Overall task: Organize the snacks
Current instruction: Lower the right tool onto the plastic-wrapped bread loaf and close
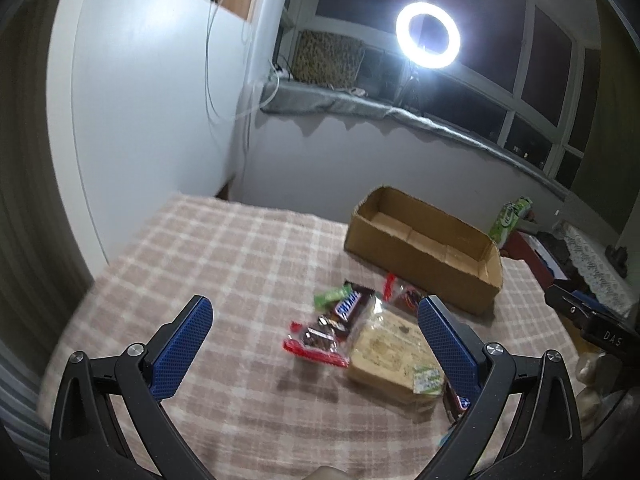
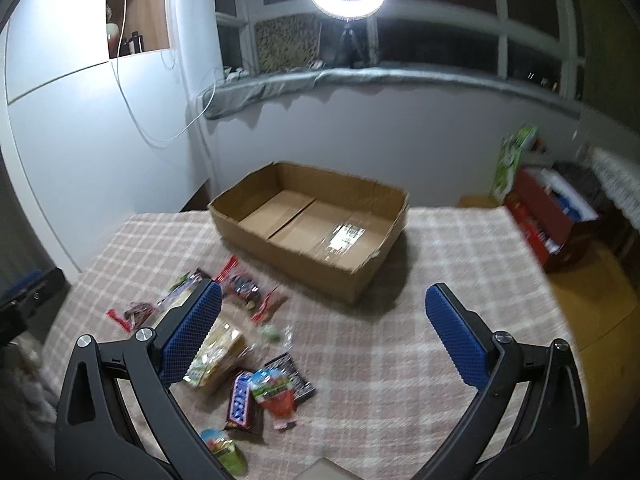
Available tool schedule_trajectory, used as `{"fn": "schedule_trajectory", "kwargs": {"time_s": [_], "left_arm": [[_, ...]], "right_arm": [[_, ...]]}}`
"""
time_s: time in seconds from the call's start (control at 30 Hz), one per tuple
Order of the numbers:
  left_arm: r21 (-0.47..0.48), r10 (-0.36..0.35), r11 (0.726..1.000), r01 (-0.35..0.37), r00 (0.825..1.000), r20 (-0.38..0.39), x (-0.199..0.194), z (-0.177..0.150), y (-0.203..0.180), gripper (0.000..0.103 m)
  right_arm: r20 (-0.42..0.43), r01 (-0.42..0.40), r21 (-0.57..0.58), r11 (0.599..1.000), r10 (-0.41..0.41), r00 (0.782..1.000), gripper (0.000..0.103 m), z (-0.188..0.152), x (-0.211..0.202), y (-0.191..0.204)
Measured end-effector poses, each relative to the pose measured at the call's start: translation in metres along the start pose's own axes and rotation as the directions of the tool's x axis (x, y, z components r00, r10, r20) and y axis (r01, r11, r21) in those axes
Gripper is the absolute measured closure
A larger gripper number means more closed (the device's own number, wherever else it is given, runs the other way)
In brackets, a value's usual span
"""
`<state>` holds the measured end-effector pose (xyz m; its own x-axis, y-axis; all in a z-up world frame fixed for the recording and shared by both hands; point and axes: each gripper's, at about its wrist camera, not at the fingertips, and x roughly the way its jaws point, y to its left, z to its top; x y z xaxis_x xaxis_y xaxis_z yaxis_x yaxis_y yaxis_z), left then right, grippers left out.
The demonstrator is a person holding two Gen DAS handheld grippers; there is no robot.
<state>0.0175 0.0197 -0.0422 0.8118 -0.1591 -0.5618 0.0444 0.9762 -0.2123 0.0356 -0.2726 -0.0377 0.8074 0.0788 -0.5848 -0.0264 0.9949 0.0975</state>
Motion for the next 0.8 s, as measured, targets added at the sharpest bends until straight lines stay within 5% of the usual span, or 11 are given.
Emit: {"fn": "schedule_trajectory", "kwargs": {"time_s": [0.23,0.33,0.4,0.8], "left_arm": [[-0.063,-0.100,0.994,0.093,0.989,-0.113,0.022,-0.022,-0.002,0.014],[-0.080,-0.135,0.989,0.124,0.980,-0.149,0.029,-0.032,-0.006,0.019],[-0.094,-0.170,0.983,0.155,0.969,-0.181,0.035,-0.038,-0.009,0.023],[-0.105,-0.231,0.972,0.210,0.937,-0.261,0.056,-0.058,-0.028,0.029]], "right_arm": [[-0.093,-0.161,0.033,0.986,0.164,0.982,0.000,-0.012,0.019,-0.005],[-0.150,-0.253,0.036,0.967,0.256,0.955,0.000,-0.015,0.031,-0.001],[-0.198,-0.310,0.014,0.951,0.306,0.931,0.010,-0.015,0.042,0.007],[-0.386,-0.432,-0.151,0.889,0.349,0.854,0.020,-0.016,0.100,0.053]]}}
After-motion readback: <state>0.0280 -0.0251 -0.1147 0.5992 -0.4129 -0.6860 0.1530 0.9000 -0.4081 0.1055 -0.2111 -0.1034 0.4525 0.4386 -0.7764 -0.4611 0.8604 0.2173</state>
